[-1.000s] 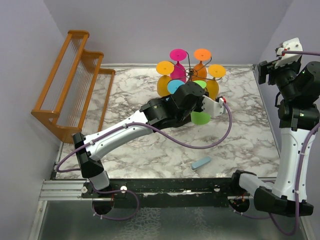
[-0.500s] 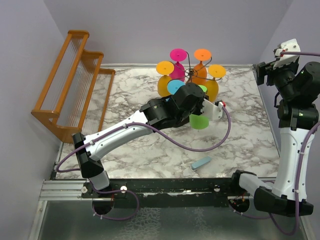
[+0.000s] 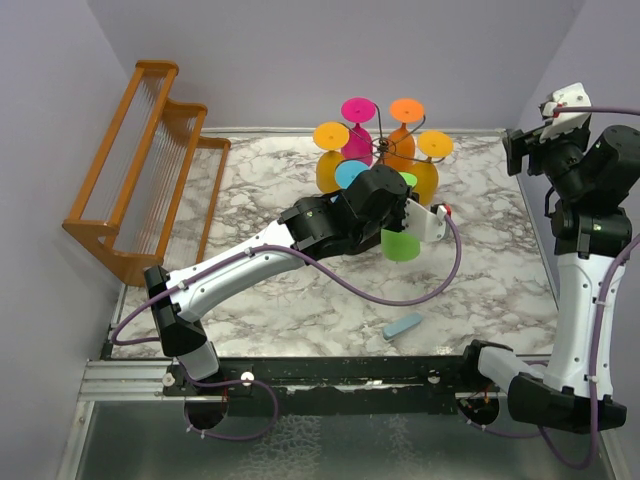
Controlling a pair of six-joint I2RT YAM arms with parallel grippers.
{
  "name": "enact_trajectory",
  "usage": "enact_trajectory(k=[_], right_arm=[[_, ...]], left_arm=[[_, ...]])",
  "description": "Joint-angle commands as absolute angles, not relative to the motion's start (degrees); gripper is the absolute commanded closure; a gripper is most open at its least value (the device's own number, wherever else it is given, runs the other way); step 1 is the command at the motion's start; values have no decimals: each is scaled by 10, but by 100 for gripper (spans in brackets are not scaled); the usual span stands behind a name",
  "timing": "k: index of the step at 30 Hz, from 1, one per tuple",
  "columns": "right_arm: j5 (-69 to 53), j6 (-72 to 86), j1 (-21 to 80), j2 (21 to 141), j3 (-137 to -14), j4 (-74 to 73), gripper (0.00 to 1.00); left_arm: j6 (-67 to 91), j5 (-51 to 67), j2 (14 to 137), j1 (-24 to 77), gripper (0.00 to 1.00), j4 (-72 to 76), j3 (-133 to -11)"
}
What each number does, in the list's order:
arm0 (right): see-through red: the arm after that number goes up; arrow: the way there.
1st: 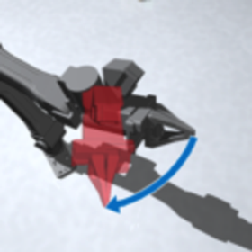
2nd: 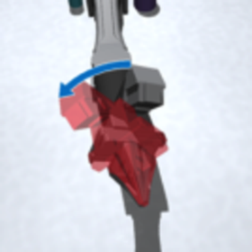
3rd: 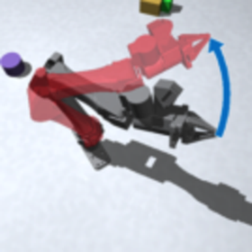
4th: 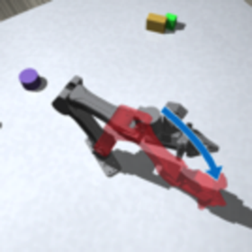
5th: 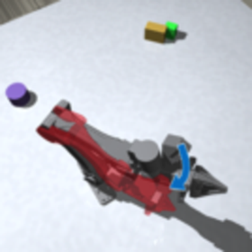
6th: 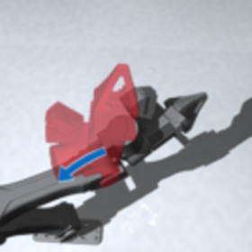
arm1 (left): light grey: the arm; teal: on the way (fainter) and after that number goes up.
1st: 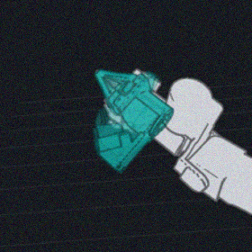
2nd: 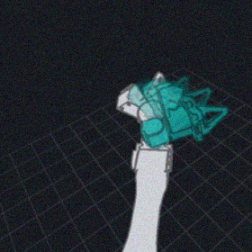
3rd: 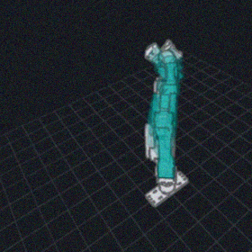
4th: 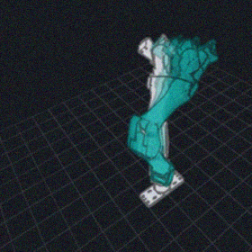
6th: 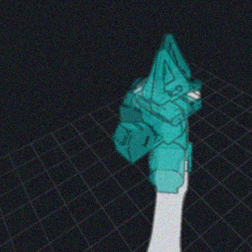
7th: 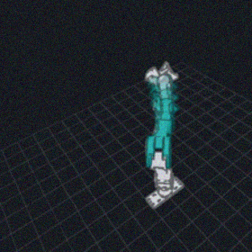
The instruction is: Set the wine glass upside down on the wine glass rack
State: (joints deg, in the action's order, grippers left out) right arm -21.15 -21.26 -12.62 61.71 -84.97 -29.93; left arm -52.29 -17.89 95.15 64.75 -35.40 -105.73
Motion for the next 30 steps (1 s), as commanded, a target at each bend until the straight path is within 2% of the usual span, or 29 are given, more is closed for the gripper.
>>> enact_trajectory(k=[1,17,25,30], right_arm=[[-222,-226,-130,615,-839,-299,24],[-214,-255,-130,632,-798,-281,14],[-293,-290,-130,632,-757,-269,6],[-336,-275,-130,611,-706,-240,4]], left_arm=[[-515,-143,939,650,100,-363,-1070],[-508,-138,948,650,100,-344,-1073],[-506,-143,951,650,100,-332,-1076],[-496,-137,954,650,100,-336,-1081]])
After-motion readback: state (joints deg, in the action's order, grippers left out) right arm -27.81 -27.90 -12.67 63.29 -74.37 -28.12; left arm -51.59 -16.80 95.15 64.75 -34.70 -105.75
